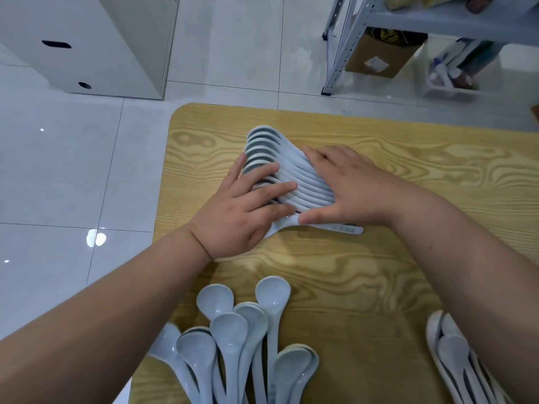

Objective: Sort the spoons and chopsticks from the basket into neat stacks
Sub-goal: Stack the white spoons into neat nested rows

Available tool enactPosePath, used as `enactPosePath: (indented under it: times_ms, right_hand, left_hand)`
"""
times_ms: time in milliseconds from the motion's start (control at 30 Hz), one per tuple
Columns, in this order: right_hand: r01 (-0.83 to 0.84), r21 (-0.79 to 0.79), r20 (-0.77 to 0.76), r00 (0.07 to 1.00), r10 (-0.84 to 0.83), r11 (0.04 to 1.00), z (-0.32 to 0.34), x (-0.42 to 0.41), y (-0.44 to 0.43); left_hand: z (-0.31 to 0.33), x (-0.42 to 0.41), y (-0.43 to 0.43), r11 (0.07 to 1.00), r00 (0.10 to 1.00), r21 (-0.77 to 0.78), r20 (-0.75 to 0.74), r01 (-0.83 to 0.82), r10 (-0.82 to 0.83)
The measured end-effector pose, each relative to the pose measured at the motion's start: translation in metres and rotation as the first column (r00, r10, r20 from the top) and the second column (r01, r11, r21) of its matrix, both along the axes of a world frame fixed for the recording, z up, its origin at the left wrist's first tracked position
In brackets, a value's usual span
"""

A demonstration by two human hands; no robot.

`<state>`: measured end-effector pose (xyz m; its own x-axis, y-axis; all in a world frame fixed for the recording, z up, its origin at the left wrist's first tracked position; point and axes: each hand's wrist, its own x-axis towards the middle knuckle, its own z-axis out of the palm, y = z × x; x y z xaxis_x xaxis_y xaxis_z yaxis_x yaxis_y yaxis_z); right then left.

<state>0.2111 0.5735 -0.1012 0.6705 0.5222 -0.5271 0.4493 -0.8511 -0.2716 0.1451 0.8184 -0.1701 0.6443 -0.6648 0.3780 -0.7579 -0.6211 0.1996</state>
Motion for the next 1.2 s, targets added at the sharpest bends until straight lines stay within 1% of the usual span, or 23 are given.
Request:
enactPosePath:
  times_ms: [100,167,300,367,433,633,700,767,800,867,967,1067,1133,1200]
  right_hand:
    - [-0.006,-0.004,0.069,0.998,0.006,1.0,-0.005,-0.015,0.003]
    - [-0.002,0.016,0.135,0.991,0.0,1.0,-0.013,-0.023,0.002]
    - [0.018,0.069,0.243,0.969,-0.034,0.997,-0.03,-0.037,0.002]
    - [0.012,0.085,0.287,0.957,-0.036,0.996,-0.036,-0.042,0.001]
    - [0.003,0.1,0.323,0.946,-0.035,0.995,-0.039,-0.043,0.0]
    - [-0.009,0.148,0.369,0.928,-0.046,0.989,-0.04,-0.036,-0.001]
    - [-0.019,0.134,0.369,0.929,-0.032,0.991,-0.04,-0.033,-0.001]
    - [-0.018,0.101,0.364,0.931,-0.02,0.995,-0.04,-0.032,0.0]
    - [-0.017,0.089,0.364,0.931,-0.016,0.996,-0.04,-0.032,0.001]
    - [-0.022,0.081,0.364,0.931,-0.009,0.996,-0.039,-0.033,0.001]
    - [-0.05,0.07,0.37,0.929,0.02,0.996,-0.038,-0.037,0.002]
    - [-0.081,0.031,0.364,0.929,0.064,0.996,-0.039,-0.044,0.005]
    - [-0.096,0.036,0.369,0.926,0.076,0.995,-0.041,-0.049,0.006]
    - [-0.091,0.045,0.361,0.93,0.069,0.995,-0.041,-0.052,0.006]
  left_hand:
    - [0.001,-0.001,0.0,1.0,1.0,-0.029,-0.02,-0.005,0.004]
    - [0.003,-0.001,0.0,0.996,0.998,-0.077,-0.056,-0.043,0.039]
    - [0.007,0.001,0.001,0.964,0.966,-0.188,-0.212,-0.189,0.148]
    - [0.008,0.002,0.001,0.951,0.938,-0.201,-0.301,-0.237,0.17]
    - [0.008,0.003,0.001,0.945,0.92,-0.208,-0.355,-0.253,0.168]
    - [0.006,0.004,0.004,0.934,0.914,-0.188,-0.336,-0.303,0.229]
    - [0.006,0.005,0.003,0.928,0.884,-0.176,-0.403,-0.329,0.237]
    - [0.01,0.007,0.001,0.916,0.82,-0.17,-0.525,-0.364,0.229]
    - [0.011,0.008,0.0,0.911,0.797,-0.168,-0.56,-0.377,0.227]
    - [0.013,0.006,0.001,0.905,0.785,-0.159,-0.57,-0.395,0.243]
    - [0.016,-0.006,0.006,0.907,0.804,-0.152,-0.535,-0.393,0.259]
    - [0.021,-0.024,0.011,0.923,0.826,-0.077,-0.48,-0.376,0.296]
    - [0.026,-0.032,0.013,0.935,0.832,-0.021,-0.463,-0.355,0.306]
    - [0.028,-0.036,0.013,0.939,0.841,0.0,-0.444,-0.345,0.309]
